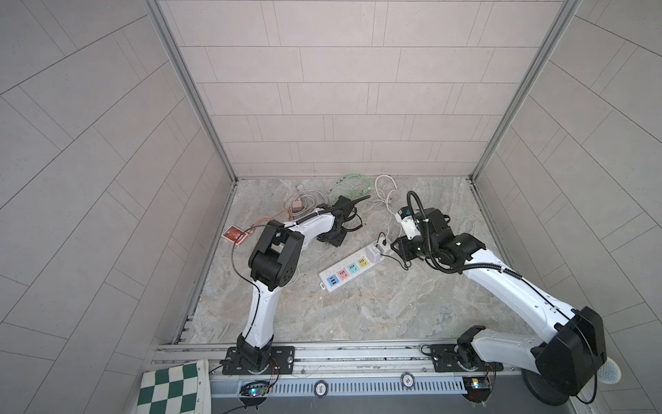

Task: Insert plugs into power strip
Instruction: Pick up the plug from the top-center of the table.

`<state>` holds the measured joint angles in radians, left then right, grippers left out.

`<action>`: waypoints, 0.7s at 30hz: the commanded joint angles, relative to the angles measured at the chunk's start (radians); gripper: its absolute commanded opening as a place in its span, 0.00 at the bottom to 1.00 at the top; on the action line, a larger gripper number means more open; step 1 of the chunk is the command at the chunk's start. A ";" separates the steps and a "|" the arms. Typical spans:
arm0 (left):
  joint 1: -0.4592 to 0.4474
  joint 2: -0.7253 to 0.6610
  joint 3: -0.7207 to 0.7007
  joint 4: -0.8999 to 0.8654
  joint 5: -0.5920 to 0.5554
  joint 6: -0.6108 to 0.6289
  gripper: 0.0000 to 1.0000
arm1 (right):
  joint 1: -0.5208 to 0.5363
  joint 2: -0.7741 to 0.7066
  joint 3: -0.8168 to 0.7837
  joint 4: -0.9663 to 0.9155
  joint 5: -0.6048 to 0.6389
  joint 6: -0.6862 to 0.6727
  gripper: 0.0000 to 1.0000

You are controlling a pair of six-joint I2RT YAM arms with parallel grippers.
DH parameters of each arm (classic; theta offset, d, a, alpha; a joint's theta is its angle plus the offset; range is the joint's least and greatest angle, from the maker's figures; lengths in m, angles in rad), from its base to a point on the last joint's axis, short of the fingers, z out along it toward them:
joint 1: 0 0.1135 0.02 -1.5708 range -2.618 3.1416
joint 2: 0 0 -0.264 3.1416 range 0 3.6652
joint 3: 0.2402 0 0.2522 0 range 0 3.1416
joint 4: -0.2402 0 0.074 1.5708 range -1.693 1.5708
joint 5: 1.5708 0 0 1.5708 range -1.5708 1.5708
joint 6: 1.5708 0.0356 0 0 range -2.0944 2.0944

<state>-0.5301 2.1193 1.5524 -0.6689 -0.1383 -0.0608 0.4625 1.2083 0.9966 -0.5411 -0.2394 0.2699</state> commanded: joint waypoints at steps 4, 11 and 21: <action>0.006 -0.146 -0.136 0.063 0.101 -0.037 0.40 | -0.050 -0.038 0.053 -0.058 -0.084 0.071 0.37; 0.019 -0.416 -0.301 0.336 0.313 -0.115 0.39 | -0.126 -0.041 0.096 -0.047 -0.323 0.159 0.37; 0.018 -0.664 -0.626 0.843 0.554 -0.126 0.41 | -0.127 0.016 0.082 0.276 -0.608 0.467 0.38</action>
<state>-0.5110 1.4776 0.9855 -0.0231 0.3248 -0.1764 0.3351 1.2045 1.0878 -0.4122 -0.7391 0.6033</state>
